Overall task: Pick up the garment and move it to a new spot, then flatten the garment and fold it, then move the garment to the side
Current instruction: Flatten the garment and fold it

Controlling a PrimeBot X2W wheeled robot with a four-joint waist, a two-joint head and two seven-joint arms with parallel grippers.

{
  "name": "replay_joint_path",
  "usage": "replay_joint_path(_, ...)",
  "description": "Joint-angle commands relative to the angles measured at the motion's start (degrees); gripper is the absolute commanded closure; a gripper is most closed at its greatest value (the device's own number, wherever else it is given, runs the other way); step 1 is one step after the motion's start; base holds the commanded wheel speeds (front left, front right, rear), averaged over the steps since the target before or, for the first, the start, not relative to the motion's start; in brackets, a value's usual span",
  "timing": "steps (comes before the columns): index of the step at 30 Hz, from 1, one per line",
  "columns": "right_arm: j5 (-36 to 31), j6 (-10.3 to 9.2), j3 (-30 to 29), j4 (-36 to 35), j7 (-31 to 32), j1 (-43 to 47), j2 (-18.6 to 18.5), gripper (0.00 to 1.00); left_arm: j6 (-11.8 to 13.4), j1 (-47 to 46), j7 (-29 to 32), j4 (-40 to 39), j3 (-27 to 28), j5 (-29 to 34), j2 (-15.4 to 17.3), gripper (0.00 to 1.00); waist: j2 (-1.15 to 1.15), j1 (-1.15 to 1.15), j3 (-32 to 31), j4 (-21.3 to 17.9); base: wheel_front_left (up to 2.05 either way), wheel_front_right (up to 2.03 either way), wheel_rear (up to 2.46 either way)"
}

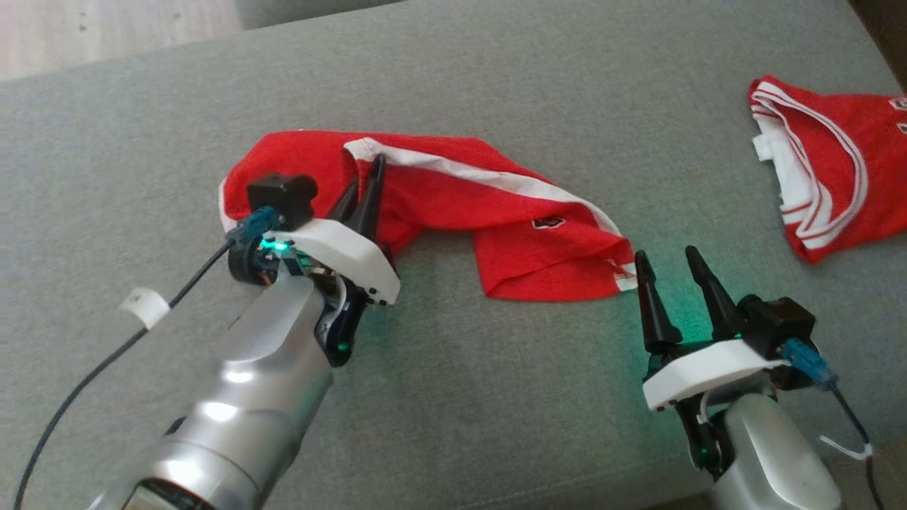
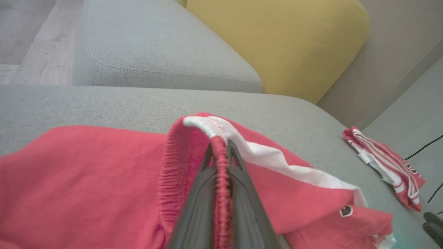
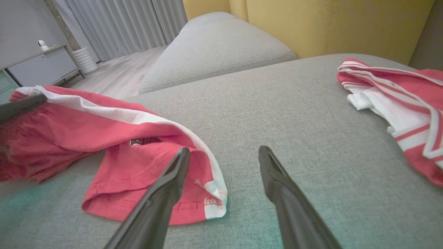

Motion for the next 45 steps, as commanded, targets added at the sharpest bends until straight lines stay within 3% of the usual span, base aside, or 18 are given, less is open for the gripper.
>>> replay_joint_path(1,-0.08,-0.04,0.62,-1.2,-0.33,-0.53,-0.12,0.0,0.1,-1.53,-1.26,-2.07,0.74,-0.86,1.27,1.0,0.0,0.0,-1.12,1.57,0.0,0.0,0.0)
replay_joint_path(8,-0.21,-0.04,-0.62,0.42,-0.33,1.83,-0.12,0.0,0.09,4.56,-2.98,-5.08,-1.63,-3.94,4.25,1.0,0.0,0.0,-4.82,7.93,0.0,0.0,0.0)
replay_joint_path(15,0.56,-0.04,-0.05,1.76,-0.33,3.22,-0.12,0.0,0.09,12.96,-3.3,-5.89,-2.9,-6.59,7.4,0.98,0.0,0.0,-7.07,10.76,0.0,0.0,0.0)
replay_joint_path(17,0.69,-0.04,0.35,2.01,-0.33,3.54,-0.12,0.0,0.09,15.66,-3.37,-5.83,-2.85,-7.19,8.39,0.61,0.0,0.0,-7.48,10.95,0.0,0.0,0.0)
replay_joint_path(18,0.62,-0.04,0.56,2.09,-0.33,3.72,-0.12,0.0,0.09,16.74,-3.41,-5.66,-2.96,-6.85,8.93,0.08,0.0,0.0,-7.61,11.01,0.0,0.0,0.0)
replay_joint_path(19,0.48,-0.04,0.7,2.21,-0.33,3.9,-0.12,0.0,0.09,17.65,-3.43,-5.66,-2.95,-6.26,9.35,0.0,0.0,0.0,-7.72,11.06,0.0,0.0,0.0)
replay_joint_path(21,0.32,-0.04,0.88,2.3,-0.33,4.4,-0.12,0.0,0.63,19.33,-3.45,-6.46,-1.0,-4.69,10.08,0.0,0.0,0.0,-7.91,11.13,0.0,0.0,0.0)
replay_joint_path(25,-0.31,-0.04,1.52,2.16,-0.33,5.87,-0.12,0.0,4.28,24.03,-3.46,-10.18,4.85,1.24,11.04,0.0,0.0,0.0,-8.11,11.02,0.0,0.0,0.0)
replay_joint_path(31,-1.62,-0.04,3.88,1.89,-0.33,9.07,-0.12,0.0,7.4,33.66,-3.47,-17.95,16.63,9.09,9.02,0.0,0.0,0.0,-8.76,11.13,0.0,0.0,0.0)
replay_joint_path(36,-1.5,-0.04,5.63,2.43,-0.33,10.46,-0.12,0.0,6.47,38.97,-3.47,-21.15,22.98,15.05,6.15,0.0,0.0,0.0,-8.85,11.6,0.0,0.0,0.0)
replay_joint_path(45,0.13,-0.04,7.93,4.36,-0.33,8.24,-0.12,0.0,3.27,39.46,-3.47,-21.68,28.18,22.28,2.99,0.0,0.0,0.0,-8.24,13.34,0.0,0.0,0.0)
